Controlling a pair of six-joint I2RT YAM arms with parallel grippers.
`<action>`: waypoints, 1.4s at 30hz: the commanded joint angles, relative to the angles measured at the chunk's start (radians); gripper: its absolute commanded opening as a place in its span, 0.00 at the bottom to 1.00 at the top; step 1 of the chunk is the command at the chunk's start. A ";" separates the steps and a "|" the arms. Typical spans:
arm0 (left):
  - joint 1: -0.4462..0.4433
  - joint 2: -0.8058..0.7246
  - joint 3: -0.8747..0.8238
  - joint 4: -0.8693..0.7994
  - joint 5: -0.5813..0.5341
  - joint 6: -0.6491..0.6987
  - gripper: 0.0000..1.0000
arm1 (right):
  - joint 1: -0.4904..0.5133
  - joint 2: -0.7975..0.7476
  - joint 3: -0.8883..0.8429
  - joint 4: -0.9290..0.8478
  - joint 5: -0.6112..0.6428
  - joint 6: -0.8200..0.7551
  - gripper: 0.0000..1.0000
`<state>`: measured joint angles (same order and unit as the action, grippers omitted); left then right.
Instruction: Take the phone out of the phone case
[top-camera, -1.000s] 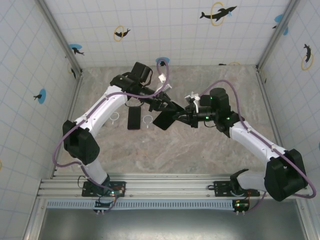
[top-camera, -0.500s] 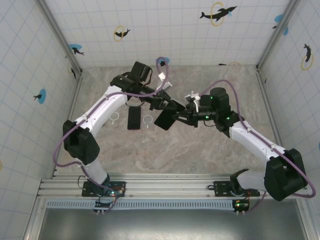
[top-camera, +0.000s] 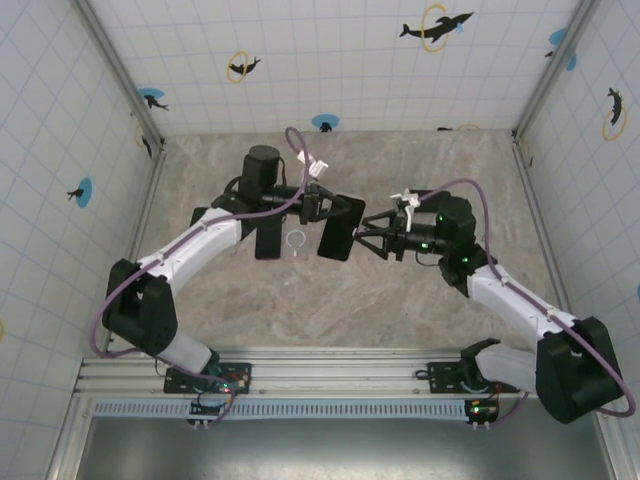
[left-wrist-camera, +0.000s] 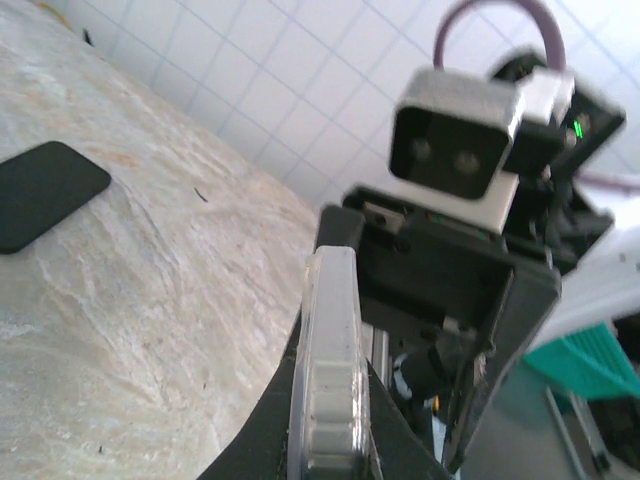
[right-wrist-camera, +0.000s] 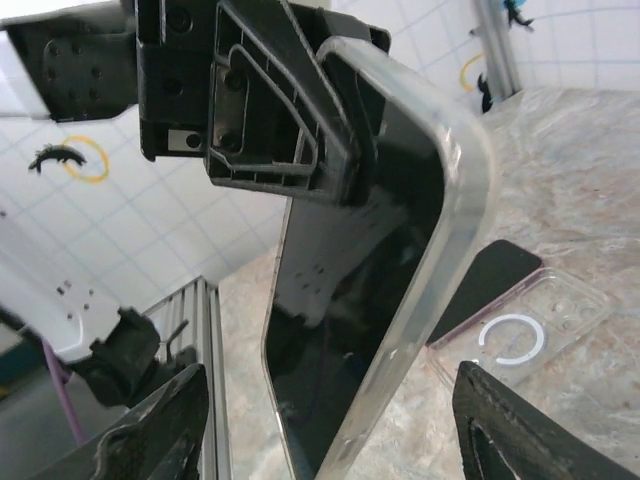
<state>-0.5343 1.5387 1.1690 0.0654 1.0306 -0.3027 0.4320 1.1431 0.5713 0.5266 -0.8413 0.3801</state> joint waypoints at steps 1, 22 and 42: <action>-0.027 -0.045 -0.002 0.243 -0.121 -0.227 0.02 | 0.000 -0.056 -0.086 0.268 0.115 0.221 0.67; -0.183 -0.084 -0.224 0.688 -0.724 -0.829 0.02 | 0.214 -0.206 -0.466 0.730 0.666 0.643 0.65; -0.224 -0.078 -0.275 0.789 -0.803 -0.945 0.04 | 0.275 0.040 -0.356 1.014 0.604 0.694 0.26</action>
<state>-0.7521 1.4796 0.8986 0.7731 0.2501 -1.2320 0.7010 1.1744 0.1696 1.4681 -0.2115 1.0843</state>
